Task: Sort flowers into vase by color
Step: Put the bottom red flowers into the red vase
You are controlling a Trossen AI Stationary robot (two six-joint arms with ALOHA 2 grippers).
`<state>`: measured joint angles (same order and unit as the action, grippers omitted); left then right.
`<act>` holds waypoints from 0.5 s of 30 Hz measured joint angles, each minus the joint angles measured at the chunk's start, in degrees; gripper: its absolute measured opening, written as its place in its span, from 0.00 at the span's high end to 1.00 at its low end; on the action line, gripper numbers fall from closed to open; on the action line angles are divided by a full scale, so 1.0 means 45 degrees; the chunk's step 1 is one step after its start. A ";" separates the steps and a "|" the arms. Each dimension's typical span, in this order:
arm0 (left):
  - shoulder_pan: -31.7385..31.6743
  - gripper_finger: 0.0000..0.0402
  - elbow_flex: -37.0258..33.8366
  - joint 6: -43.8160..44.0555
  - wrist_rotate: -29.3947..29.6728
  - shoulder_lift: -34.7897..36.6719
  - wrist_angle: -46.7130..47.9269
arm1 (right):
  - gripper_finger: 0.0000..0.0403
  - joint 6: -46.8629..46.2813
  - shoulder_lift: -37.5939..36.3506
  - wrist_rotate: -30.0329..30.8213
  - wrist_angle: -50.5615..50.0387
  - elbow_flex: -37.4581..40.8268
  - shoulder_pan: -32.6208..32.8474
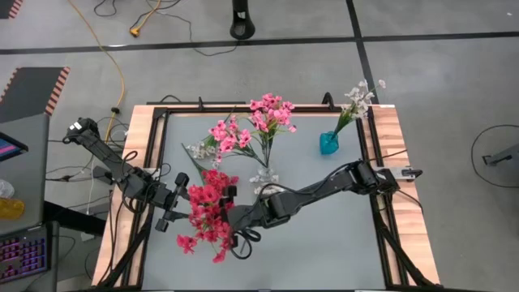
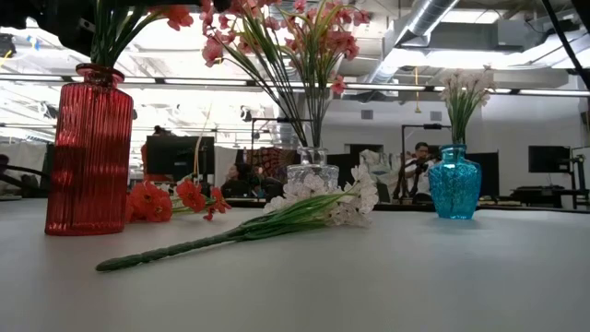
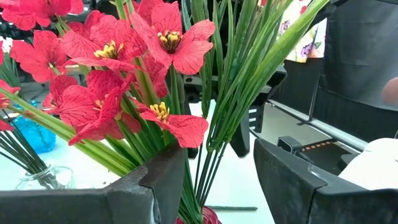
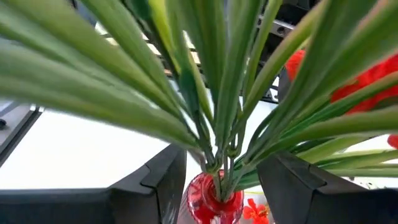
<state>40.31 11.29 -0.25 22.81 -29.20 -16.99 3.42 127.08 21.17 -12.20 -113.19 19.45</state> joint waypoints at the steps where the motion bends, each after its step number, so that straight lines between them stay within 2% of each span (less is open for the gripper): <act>1: 0.0002 0.55 0.0000 0.0000 0.0000 0.0003 -0.0005 | 0.48 -0.0005 -0.0047 0.0004 0.0052 0.0000 0.0008; 5: -0.0001 0.55 0.0000 0.0003 0.0000 0.0003 -0.0002 | 0.55 -0.0055 -0.0322 0.0097 0.0040 -0.0001 0.0049; 15: 0.0000 0.55 0.0000 0.0000 0.0000 0.0000 -0.0005 | 0.84 -0.0092 -0.0339 -0.0023 -0.0123 0.0000 -0.0008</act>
<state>40.31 11.29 -0.25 22.81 -29.20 -17.02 3.01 125.56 21.07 -12.75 -113.19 19.42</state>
